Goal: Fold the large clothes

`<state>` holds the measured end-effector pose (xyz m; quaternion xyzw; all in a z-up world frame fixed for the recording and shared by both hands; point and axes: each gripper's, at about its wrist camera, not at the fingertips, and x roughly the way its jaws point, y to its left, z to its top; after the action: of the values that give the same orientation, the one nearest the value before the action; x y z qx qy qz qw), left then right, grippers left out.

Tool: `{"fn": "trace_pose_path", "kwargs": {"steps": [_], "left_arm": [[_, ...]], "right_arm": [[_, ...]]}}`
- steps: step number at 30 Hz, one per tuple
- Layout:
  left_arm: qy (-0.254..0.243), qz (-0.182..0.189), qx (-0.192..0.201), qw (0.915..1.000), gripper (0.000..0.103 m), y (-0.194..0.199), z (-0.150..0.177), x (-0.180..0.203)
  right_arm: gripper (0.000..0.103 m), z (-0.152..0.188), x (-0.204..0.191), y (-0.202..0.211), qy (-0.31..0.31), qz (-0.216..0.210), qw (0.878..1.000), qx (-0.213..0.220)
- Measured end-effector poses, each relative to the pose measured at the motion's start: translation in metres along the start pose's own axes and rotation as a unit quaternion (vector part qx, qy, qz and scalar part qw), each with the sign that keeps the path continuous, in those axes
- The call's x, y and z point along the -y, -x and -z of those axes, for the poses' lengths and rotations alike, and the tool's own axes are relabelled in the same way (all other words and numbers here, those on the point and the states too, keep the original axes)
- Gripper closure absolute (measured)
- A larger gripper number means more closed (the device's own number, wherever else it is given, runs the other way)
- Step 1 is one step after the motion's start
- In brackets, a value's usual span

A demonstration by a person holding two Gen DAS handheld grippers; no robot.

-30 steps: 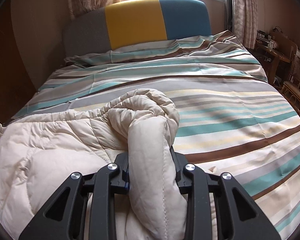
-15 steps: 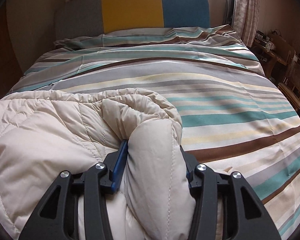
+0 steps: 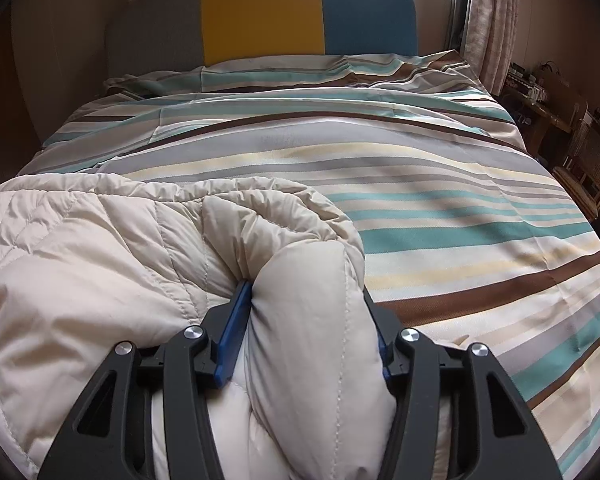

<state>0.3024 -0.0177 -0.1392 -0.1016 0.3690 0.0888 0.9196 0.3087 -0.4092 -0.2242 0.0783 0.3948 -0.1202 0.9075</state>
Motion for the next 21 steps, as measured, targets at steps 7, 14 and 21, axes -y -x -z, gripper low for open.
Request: {"fn": "trace_pose_path", "kwargs": {"steps": [7,14,21], "left_arm": [[-0.041,0.058,0.08,0.9942,0.019,0.07,0.014,0.067],[-0.119,0.013,0.051,0.9915,0.019,0.015,0.033,0.125],[-0.129,0.002,0.044,0.9907,0.013,-0.022,0.058,0.122]], "right_arm": [[0.05,0.0,0.001,0.002,-0.002,0.002,1.0,0.004],[0.049,0.002,0.001,0.004,-0.005,0.001,1.0,0.006],[0.047,0.002,0.0,0.004,-0.004,-0.001,1.0,0.01]]}}
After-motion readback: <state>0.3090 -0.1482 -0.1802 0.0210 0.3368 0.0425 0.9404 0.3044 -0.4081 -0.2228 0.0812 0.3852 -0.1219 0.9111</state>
